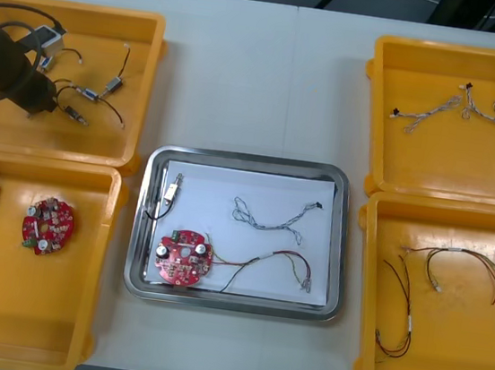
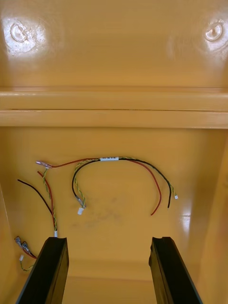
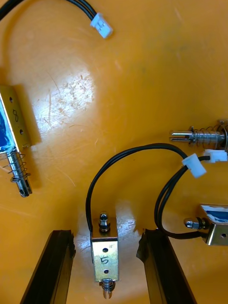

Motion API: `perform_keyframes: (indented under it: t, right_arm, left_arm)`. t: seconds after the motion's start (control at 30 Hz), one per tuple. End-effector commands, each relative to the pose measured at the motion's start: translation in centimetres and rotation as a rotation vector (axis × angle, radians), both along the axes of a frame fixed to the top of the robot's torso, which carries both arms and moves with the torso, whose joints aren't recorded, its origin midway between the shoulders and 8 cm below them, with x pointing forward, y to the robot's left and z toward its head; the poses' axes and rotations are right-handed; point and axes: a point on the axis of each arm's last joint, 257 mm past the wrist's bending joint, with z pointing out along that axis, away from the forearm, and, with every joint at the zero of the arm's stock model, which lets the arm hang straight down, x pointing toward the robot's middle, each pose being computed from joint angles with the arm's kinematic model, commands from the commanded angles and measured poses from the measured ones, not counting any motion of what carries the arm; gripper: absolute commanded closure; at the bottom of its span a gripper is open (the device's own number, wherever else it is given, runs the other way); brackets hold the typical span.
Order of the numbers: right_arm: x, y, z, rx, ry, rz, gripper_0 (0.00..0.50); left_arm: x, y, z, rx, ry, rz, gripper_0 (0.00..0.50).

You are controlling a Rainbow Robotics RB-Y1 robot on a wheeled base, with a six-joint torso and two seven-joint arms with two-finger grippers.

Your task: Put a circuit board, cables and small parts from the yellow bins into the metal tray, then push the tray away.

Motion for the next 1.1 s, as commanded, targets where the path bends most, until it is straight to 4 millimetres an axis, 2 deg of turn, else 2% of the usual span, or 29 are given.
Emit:
perform_keyframes:
  t: [0.03,0.13,0.23,0.3,0.33,0.37,0.63,1.1]
  right_arm:
    - [-0.2,-2.3,1.2,-0.059,-0.017,-0.005,0.0]
    - [-0.2,-2.3,1.2,-0.059,-0.017,-0.005,0.0]
    - [-0.2,-2.3,1.2,-0.059,-0.017,-0.005,0.0]
    - [-0.2,-2.3,1.2,-0.059,-0.017,-0.005,0.0]
    - [-0.2,-2.3,1.2,-0.059,-0.017,-0.005,0.0]
    - [-0.2,-2.3,1.2,-0.059,-0.017,-0.005,0.0]
    - [-0.2,-2.3,1.2,-0.059,-0.017,-0.005,0.0]
    - [-0.2,-2.3,1.2,-0.059,-0.017,-0.005,0.0]
  left_arm:
    - [2.0,-1.3,2.6,0.045,-0.054,-0.066,0.08]
    - [2.1,-1.2,2.4,0.051,-0.056,-0.065,0.11]
    - [2.1,-1.2,2.4,0.054,-0.057,-0.062,0.25]
    - [2.2,-1.2,2.4,0.056,-0.058,-0.062,0.402]
    - [2.2,-1.2,2.4,0.055,-0.058,-0.061,0.439]
    - [2.2,-1.2,2.3,0.056,-0.057,-0.06,0.5]
    - [1.9,-1.5,2.5,0.031,-0.047,-0.057,0.5]
    - [0.6,-2.7,6.4,-0.007,-0.012,-0.058,0.5]
